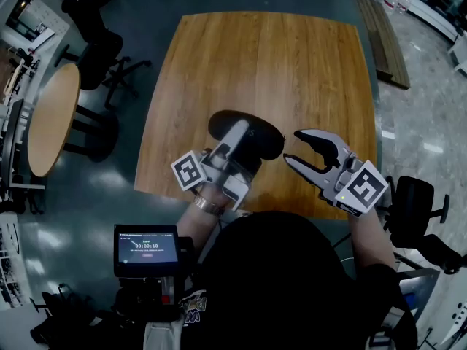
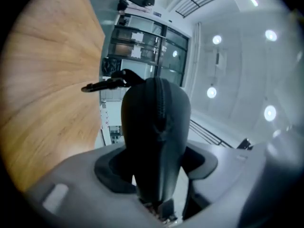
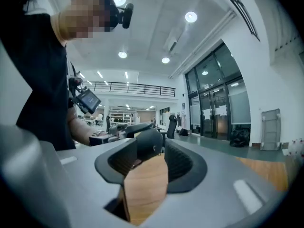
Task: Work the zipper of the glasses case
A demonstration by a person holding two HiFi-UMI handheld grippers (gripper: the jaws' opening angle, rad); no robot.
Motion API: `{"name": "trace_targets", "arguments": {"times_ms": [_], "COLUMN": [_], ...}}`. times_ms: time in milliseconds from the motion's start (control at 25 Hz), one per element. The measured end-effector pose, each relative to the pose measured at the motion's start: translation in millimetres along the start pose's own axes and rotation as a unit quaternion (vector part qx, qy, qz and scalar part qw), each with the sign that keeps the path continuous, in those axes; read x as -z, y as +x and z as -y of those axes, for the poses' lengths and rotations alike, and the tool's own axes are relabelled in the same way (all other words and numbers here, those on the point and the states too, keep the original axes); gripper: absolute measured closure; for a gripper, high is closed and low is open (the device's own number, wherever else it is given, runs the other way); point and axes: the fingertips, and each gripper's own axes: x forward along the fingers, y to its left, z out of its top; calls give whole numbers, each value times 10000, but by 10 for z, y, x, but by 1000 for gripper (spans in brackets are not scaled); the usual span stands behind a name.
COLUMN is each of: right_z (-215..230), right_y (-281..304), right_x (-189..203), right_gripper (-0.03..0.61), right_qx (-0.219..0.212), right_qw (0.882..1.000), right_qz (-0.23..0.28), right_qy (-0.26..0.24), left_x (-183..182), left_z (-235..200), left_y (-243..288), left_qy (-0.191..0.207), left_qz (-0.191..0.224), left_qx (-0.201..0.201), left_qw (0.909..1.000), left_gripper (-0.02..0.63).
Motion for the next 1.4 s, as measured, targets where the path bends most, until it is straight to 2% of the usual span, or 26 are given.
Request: {"name": "trace_targets", "arguments": {"times_ms": [40,80,200,280,360,480,600,720,800,920,1160,1280,1400], "right_z": [-27,-50,-85,-141,-191,-190,-192,-167,-181,-184,-124,-105,-119], "right_y": [4,10,23,-22,-115,-142,-62,-46,-74,-109,-106,-149,-149], "right_x": [22,57,115,54,-21,-47,-65,-94,-94,-68,-53,-103,-148], "right_gripper": [417,411,413,411,411,413,414,434,489,546,552,554,555], "right_qx": [29,55,56,-259,-680,-901,-1063,-1238,-1297,-1280,-1115,-1183,-1397], "right_qw": [10000,10000,9995,9996,9974,9945,9852,9636,9558,9502,9473,9397,9255], "right_qz": [-17,-73,-222,-71,179,435,784,1239,1372,1459,1498,1648,1774], "right_qy": [-4,-31,-203,-28,167,298,1091,2020,2253,2437,2602,2754,3041], "left_x": [-43,-54,37,127,193,177,158,187,194,210,220,259,270], "left_z": [6,12,119,238,291,311,347,375,371,363,433,535,709], "left_y": [-8,-13,1,6,10,11,7,13,21,8,0,-6,0], "left_qy": [-145,-239,-538,-609,-527,-537,-609,-598,-551,-385,329,646,1064], "left_qz": [114,137,-201,-522,-734,-756,-779,-810,-788,-819,-1058,-1188,-1185], "left_qx": [50,96,457,758,850,914,1066,1179,1173,1154,1229,1460,1825], "left_qw": [9998,9996,9973,9939,9923,9915,9894,9879,9884,9892,9862,9800,9702], "left_gripper": [357,356,356,356,356,356,356,356,356,356,356,357,357]}}
